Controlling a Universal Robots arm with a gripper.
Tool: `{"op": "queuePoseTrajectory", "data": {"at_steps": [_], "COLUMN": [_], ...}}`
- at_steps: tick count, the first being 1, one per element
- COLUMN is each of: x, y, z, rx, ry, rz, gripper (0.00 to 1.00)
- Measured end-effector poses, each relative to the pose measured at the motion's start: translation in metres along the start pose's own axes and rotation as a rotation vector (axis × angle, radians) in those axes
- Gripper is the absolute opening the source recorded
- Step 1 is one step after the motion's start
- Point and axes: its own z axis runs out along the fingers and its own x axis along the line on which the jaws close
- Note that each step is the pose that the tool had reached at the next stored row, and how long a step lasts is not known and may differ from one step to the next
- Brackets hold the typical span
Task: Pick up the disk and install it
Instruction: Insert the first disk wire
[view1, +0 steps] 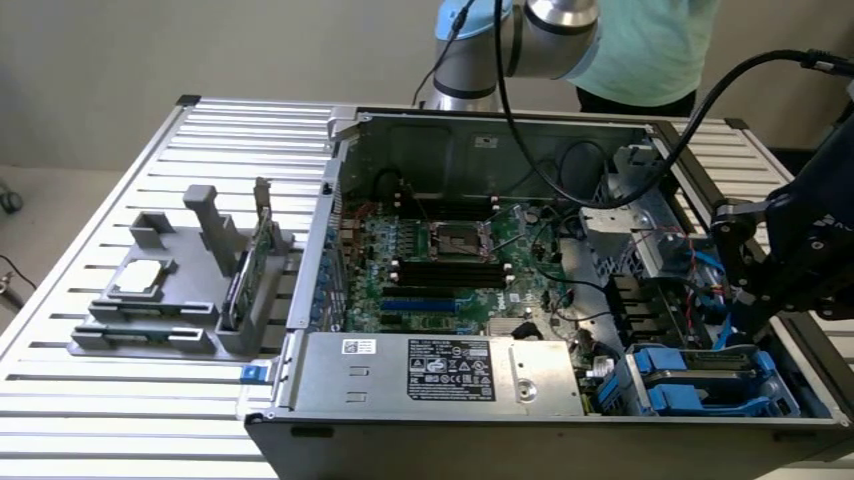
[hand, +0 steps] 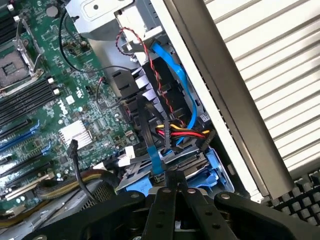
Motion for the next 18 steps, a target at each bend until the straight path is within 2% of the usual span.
{"op": "queuePoseTrajectory", "data": {"at_steps": [18], "x": [-0.0005], "y": [0.0002], "z": [0.0], "rx": [-0.0023], "ry": [-0.0084], "rz": [0.192], "gripper": [0.11]}}
